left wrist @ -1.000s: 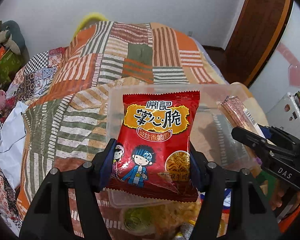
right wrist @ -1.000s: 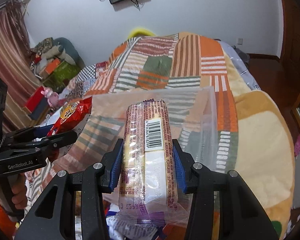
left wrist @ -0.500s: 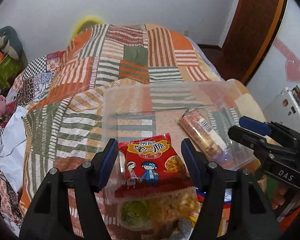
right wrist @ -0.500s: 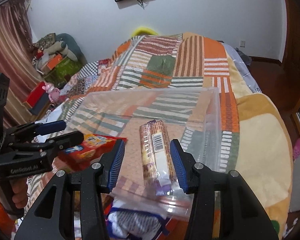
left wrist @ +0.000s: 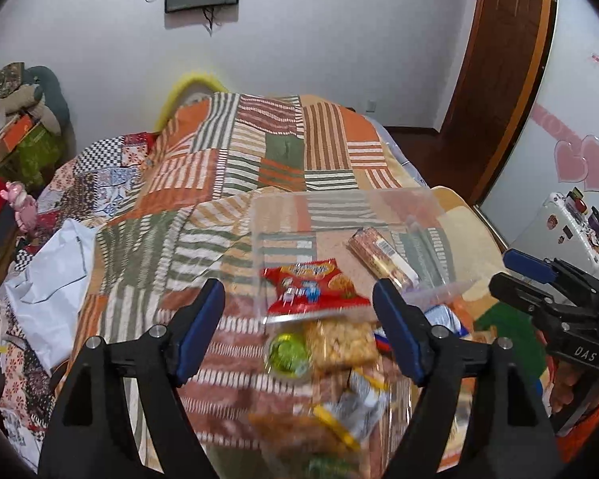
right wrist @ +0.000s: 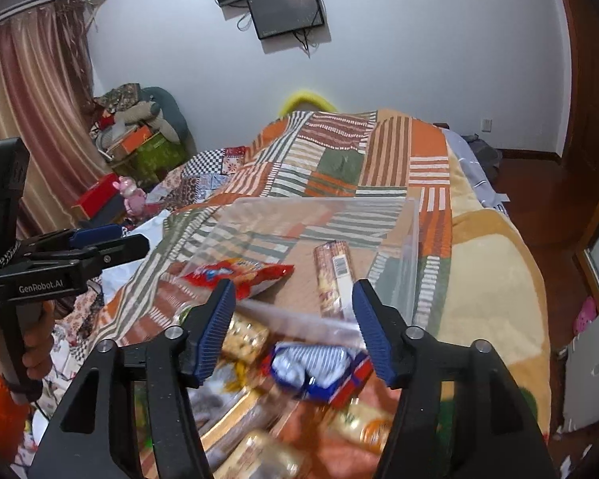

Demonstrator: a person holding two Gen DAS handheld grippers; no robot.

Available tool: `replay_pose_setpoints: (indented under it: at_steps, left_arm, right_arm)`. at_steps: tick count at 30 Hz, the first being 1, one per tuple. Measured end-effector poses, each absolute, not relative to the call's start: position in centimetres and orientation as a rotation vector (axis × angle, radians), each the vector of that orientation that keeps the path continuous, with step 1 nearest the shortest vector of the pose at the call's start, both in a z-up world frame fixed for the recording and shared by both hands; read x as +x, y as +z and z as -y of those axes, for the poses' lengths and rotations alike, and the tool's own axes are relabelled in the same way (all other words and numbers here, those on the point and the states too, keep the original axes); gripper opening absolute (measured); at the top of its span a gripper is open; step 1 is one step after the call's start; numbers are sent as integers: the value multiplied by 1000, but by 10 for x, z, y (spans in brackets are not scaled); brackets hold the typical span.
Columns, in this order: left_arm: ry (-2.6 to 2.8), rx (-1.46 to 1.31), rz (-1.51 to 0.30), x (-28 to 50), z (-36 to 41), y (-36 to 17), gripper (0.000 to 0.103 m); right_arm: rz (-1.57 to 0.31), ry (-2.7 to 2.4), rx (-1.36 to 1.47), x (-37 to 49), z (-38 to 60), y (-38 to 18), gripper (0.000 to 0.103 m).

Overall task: Organize snacks
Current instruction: 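Grasp the green-sealed snack bag with the left tool while the right tool grasps the square bread pack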

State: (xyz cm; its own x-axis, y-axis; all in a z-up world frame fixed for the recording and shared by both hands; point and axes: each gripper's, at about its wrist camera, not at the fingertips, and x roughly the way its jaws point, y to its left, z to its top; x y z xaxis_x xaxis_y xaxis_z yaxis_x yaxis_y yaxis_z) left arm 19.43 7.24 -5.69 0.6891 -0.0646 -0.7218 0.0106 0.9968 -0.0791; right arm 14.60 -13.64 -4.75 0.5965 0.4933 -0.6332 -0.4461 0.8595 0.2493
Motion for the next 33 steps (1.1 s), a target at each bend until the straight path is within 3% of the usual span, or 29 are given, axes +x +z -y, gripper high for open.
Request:
replay_pose_setpoints:
  at_steps: [4, 25, 33]
  left_arm:
    - [-16, -63, -804, 162, -78, -61, 85]
    - [-31, -143, -992, 76, -88, -166, 86]
    - [-27, -111, -999, 71, -80, -182, 94]
  right_arm:
    - [-757, 544, 69, 125, 139, -51, 62]
    - [-1026, 563, 63, 79, 123, -141, 64]
    - [-1052, 578, 80, 75, 131, -148, 67]
